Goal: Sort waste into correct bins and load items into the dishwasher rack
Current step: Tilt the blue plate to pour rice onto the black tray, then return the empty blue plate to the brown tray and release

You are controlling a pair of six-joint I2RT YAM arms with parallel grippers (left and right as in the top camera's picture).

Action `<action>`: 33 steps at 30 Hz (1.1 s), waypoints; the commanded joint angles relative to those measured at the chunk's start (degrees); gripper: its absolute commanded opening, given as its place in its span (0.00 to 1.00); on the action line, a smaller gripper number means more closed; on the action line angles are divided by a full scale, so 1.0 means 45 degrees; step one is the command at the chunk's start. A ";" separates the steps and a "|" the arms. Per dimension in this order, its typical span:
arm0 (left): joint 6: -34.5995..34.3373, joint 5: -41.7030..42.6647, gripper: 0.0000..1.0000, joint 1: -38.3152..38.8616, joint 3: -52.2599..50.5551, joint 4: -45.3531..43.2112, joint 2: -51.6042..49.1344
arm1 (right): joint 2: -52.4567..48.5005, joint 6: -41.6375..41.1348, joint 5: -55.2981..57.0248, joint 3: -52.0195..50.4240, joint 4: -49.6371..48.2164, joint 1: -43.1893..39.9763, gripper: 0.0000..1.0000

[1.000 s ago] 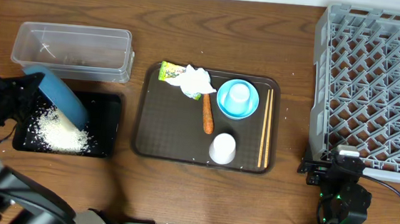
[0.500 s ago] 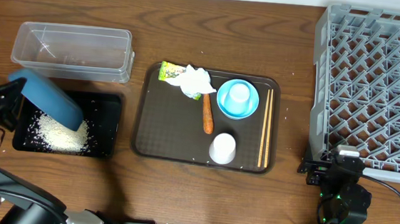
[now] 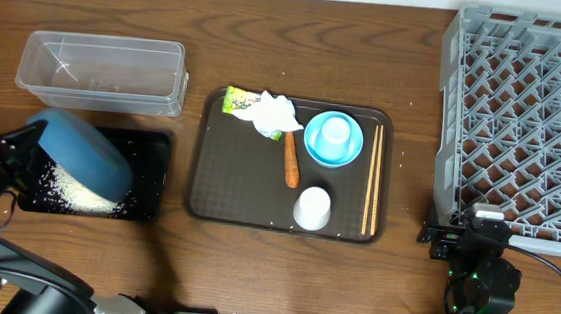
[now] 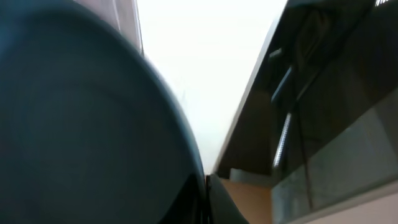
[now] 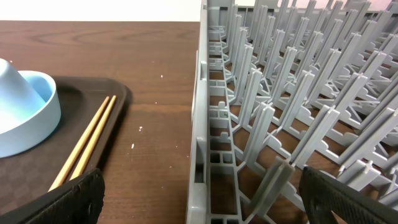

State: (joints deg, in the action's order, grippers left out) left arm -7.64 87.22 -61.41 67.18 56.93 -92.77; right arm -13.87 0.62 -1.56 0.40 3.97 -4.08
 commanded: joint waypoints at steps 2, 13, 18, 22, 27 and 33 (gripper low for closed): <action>0.1579 0.0641 0.06 -0.0053 0.0121 0.1015 0.0408 | 0.0015 -0.0131 -0.0044 -0.0019 0.0039 -0.0087 0.99; 0.1972 -0.3988 0.06 0.0874 0.0248 0.1054 0.2705 | 0.0015 -0.0131 -0.0044 -0.0019 0.0034 -0.0087 0.99; 0.1341 -0.5906 0.06 0.3084 0.0272 0.0811 0.4449 | 0.0015 -0.0131 -0.0044 -0.0019 0.0034 -0.0087 0.99; 0.0996 -0.7980 0.06 0.5858 0.0282 0.0549 0.5926 | 0.0015 -0.0131 -0.0044 -0.0019 0.0039 -0.0087 0.99; 0.0189 -1.0938 0.06 0.9860 0.0277 0.0175 0.6960 | 0.0015 -0.0126 -0.0044 -0.0019 0.0034 -0.0087 0.99; -0.1146 -1.4304 0.06 1.4751 0.0277 -0.1039 0.6761 | 0.0015 -0.0131 -0.0044 -0.0019 0.0034 -0.0087 0.99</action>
State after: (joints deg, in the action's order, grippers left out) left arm -8.49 35.57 -1.89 67.22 53.36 -61.56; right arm -13.87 0.62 -1.54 0.40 3.97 -4.08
